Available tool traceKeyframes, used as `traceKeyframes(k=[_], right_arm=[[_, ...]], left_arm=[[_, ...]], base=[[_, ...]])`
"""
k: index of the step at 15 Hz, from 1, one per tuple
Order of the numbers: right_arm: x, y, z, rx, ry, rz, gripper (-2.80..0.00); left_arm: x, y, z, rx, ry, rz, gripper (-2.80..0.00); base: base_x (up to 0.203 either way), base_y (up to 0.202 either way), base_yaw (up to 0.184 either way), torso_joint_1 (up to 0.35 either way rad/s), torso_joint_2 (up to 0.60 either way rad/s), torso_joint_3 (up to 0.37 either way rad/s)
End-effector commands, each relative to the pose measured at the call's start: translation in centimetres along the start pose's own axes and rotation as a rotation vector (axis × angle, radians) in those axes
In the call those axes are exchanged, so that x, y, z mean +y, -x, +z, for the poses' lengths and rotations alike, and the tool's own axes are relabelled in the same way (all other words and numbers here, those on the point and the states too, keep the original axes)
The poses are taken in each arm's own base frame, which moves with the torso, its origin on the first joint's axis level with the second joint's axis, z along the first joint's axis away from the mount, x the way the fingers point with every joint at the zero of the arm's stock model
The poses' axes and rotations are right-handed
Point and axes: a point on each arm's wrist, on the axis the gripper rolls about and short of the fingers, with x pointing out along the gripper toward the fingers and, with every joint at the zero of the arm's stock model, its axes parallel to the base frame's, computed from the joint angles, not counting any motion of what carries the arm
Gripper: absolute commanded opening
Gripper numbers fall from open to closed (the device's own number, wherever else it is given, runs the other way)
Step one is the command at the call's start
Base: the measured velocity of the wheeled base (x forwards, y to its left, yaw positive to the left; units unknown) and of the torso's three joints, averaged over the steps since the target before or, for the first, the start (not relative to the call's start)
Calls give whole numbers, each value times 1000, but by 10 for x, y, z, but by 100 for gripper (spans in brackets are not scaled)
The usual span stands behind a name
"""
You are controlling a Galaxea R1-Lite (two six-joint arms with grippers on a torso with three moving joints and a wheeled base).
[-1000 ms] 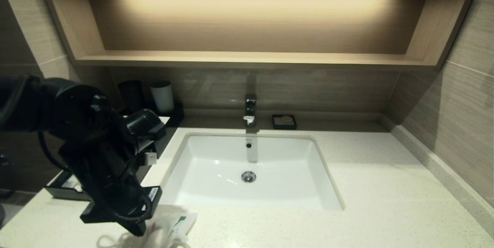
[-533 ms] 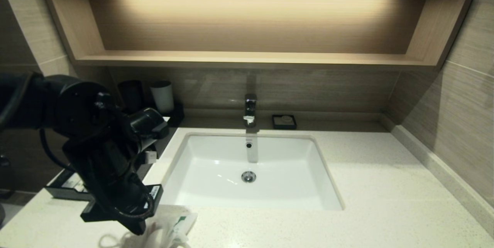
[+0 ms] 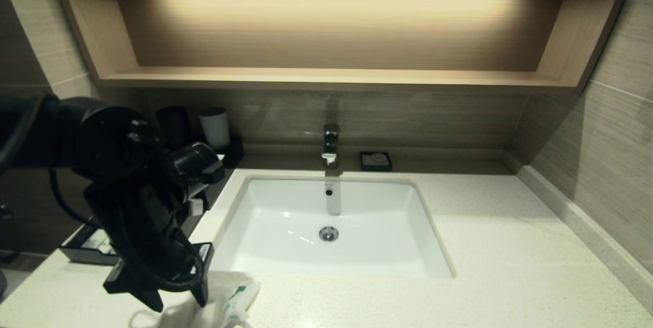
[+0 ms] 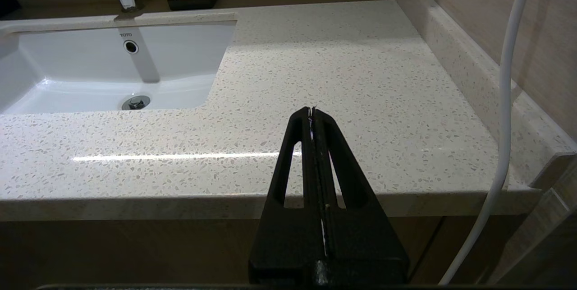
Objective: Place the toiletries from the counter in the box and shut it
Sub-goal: Pick up the bathroom toiletry
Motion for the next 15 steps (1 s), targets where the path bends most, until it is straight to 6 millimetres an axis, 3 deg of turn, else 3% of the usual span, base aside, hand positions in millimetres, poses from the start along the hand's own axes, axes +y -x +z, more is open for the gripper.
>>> traceKeyframes(k=[1,7,15], right_arm=[[0,0,0,0,-1,0,-280],[0,0,0,0,-1,0,-280],[0,0,0,0,-1,0,-280]], left_arm=[[-2,0,2,39,6,14,0],[-10,-20,13,13,-13,-12,0],[-15,-21,21,-15,-40,-43,0]], base=[[0,0,0,0,0,0],[0,0,0,0,0,0],[0,0,0,0,0,0]])
